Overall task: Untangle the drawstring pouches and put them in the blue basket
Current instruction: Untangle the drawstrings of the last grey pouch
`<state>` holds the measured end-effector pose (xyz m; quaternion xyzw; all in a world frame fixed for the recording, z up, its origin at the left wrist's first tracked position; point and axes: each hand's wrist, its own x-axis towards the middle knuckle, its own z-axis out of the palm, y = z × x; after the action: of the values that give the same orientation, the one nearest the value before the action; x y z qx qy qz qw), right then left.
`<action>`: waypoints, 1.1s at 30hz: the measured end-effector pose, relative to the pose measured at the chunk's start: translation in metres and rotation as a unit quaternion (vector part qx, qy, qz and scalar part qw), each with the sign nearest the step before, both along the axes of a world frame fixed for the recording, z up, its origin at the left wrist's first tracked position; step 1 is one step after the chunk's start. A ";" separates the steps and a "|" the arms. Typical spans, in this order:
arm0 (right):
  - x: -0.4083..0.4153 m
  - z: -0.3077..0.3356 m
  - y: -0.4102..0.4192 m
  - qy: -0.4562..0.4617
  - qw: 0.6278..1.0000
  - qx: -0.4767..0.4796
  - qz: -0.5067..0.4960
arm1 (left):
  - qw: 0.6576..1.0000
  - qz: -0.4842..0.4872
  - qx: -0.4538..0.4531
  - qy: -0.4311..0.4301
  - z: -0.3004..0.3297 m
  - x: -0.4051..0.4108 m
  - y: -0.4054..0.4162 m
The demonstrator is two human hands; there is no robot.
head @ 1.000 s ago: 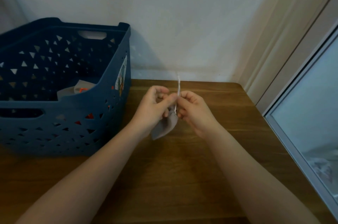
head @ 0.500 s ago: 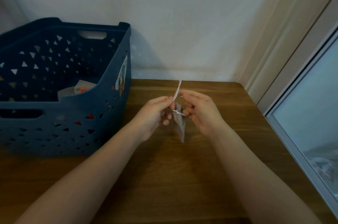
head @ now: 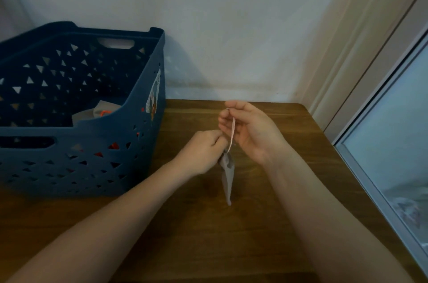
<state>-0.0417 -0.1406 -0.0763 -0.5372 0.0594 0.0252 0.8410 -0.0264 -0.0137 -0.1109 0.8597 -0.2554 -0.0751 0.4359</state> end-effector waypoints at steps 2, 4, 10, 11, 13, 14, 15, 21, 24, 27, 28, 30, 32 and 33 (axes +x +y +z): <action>0.004 0.002 0.004 0.007 1.000 0.013 -0.002 | 1.000 -0.018 0.007 -0.009 0.001 -0.001 0.001; 0.008 0.003 0.008 0.009 0.999 0.031 0.000 | 0.999 -0.037 0.020 -0.031 -0.001 -0.001 0.001; 0.010 0.004 0.010 -0.025 0.998 -0.053 0.038 | 0.994 -0.036 0.085 -0.060 -0.003 0.000 0.006; 0.007 0.003 0.009 -0.029 0.994 -0.101 0.042 | 0.995 -0.027 0.079 -0.051 -0.003 0.001 0.007; 0.003 0.000 0.007 -0.040 0.964 -0.262 0.035 | 0.998 -0.006 0.053 -0.034 -0.003 0.003 0.011; 0.001 -0.003 0.007 -0.054 0.934 -0.351 0.031 | 0.999 0.005 0.041 -0.022 -0.003 0.004 0.012; 0.000 -0.006 0.008 -0.073 0.901 -0.426 0.034 | 0.999 0.017 0.030 -0.011 -0.002 0.005 0.013; 0.002 -0.018 0.007 -0.152 0.805 -0.568 0.081 | 0.996 0.056 -0.037 0.056 0.002 0.009 0.016; 0.004 -0.019 0.003 -0.166 0.793 -0.581 0.077 | 0.995 0.062 -0.039 0.071 0.002 0.008 0.020; 0.002 -0.018 -0.001 -0.175 0.756 -0.625 0.088 | 0.992 0.069 -0.045 0.091 0.002 0.007 0.024; 0.002 -0.019 -0.003 -0.178 0.743 -0.639 0.092 | 0.992 0.068 -0.043 0.093 0.002 0.007 0.024; 0.003 -0.021 -0.004 -0.170 0.732 -0.653 0.098 | 0.993 0.066 -0.034 0.091 0.000 0.008 0.025; 0.004 -0.024 -0.003 -0.142 0.727 -0.663 0.110 | 0.994 0.068 -0.011 0.082 -0.003 0.007 0.023; 0.004 -0.025 -0.002 -0.133 0.727 -0.665 0.106 | 0.995 0.070 0.000 0.070 -0.006 0.007 0.022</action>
<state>-0.0376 -0.1421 -0.1014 -0.9596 -0.1088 -0.0031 0.2596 -0.0191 0.0082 -0.1165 0.8683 -0.1631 -0.1045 0.4567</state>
